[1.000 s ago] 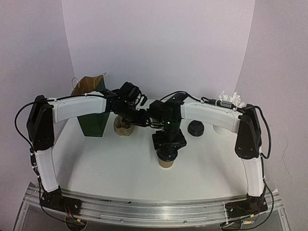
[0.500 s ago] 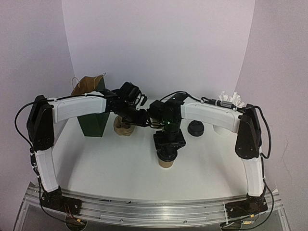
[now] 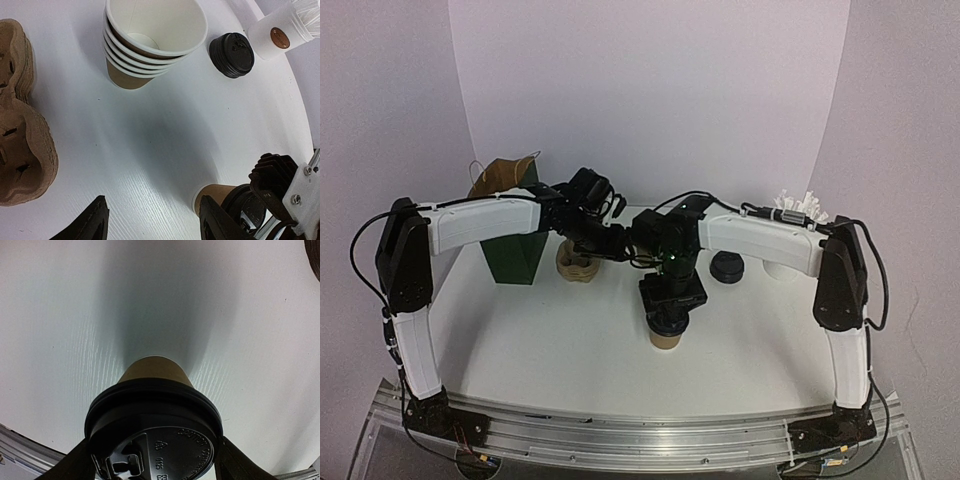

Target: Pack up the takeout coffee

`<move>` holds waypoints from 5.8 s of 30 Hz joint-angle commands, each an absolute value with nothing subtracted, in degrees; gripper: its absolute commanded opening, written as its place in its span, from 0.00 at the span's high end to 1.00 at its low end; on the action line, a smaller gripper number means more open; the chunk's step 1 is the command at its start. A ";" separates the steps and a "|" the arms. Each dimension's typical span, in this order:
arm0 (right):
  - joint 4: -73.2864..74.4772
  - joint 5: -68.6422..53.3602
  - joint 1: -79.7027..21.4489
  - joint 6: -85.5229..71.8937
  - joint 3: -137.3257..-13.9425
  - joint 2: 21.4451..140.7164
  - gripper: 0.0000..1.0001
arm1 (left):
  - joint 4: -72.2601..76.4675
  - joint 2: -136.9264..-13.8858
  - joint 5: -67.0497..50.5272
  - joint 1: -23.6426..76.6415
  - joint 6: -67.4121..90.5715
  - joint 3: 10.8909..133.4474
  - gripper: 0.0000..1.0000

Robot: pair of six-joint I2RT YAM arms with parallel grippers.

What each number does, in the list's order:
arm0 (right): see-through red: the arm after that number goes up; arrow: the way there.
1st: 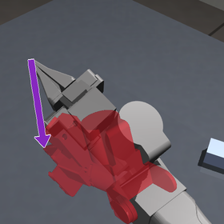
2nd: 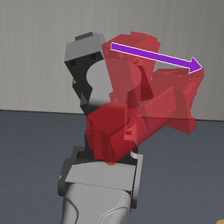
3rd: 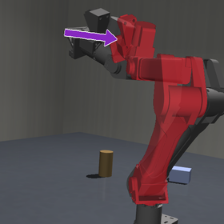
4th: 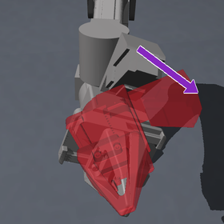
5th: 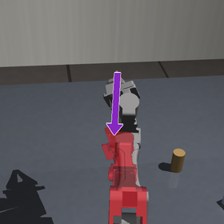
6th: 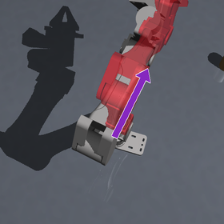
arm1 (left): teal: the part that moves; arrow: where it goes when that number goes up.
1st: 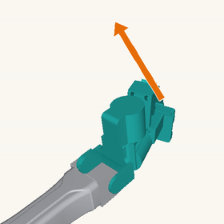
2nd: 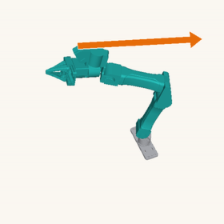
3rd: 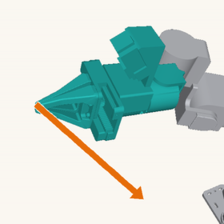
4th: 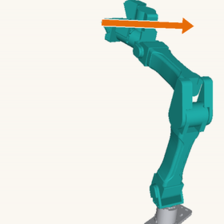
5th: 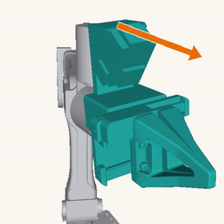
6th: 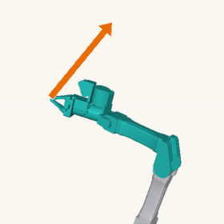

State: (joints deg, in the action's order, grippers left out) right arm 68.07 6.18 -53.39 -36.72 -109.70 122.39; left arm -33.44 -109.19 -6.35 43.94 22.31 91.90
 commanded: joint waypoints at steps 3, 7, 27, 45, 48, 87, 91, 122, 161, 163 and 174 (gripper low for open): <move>69.46 6.15 -53.14 -35.37 -104.93 124.64 0.23 | -33.13 -109.45 -6.36 44.12 21.45 94.97 0.39; 68.94 6.17 -53.15 -35.10 -103.51 124.89 0.23 | -33.16 -109.49 -6.36 44.12 21.45 95.12 0.39; 72.06 9.77 -53.24 -32.87 -103.95 129.68 0.24 | -32.87 -109.39 -6.11 44.12 21.76 94.55 0.39; 76.95 12.23 -53.18 -30.17 -111.07 132.69 0.23 | -31.81 -108.76 -5.42 44.12 22.58 93.55 0.39; 76.30 12.22 -53.15 -30.12 -109.71 133.09 0.23 | -31.82 -108.67 -5.20 44.12 22.59 93.43 0.39; 74.89 11.88 -52.03 -30.89 -117.66 127.33 0.06 | -32.61 -109.60 -6.24 44.12 21.83 95.34 0.39; 74.91 12.03 -52.00 -30.80 -118.03 126.82 0.05 | -32.61 -109.37 -6.20 44.08 21.87 95.18 0.39; 74.13 9.09 -52.03 -27.41 -121.18 127.72 0.02 | -31.91 -107.82 -5.74 44.11 22.70 92.92 0.39; 73.48 2.34 -50.79 -13.88 -120.24 125.46 0.02 | -32.70 -110.01 -5.71 44.12 22.42 96.19 0.39; 73.54 2.11 -50.80 -13.96 -120.24 125.35 0.02 | -32.84 -110.09 -5.71 44.12 22.29 96.36 0.39; 73.59 3.90 -50.80 -13.19 -118.25 125.71 0.02 | -33.22 -110.72 -5.98 44.12 21.73 97.27 0.39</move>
State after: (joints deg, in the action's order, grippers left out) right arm 73.14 3.61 -50.92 -14.10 -118.38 127.39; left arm -33.52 -109.95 -5.91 43.94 22.45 93.83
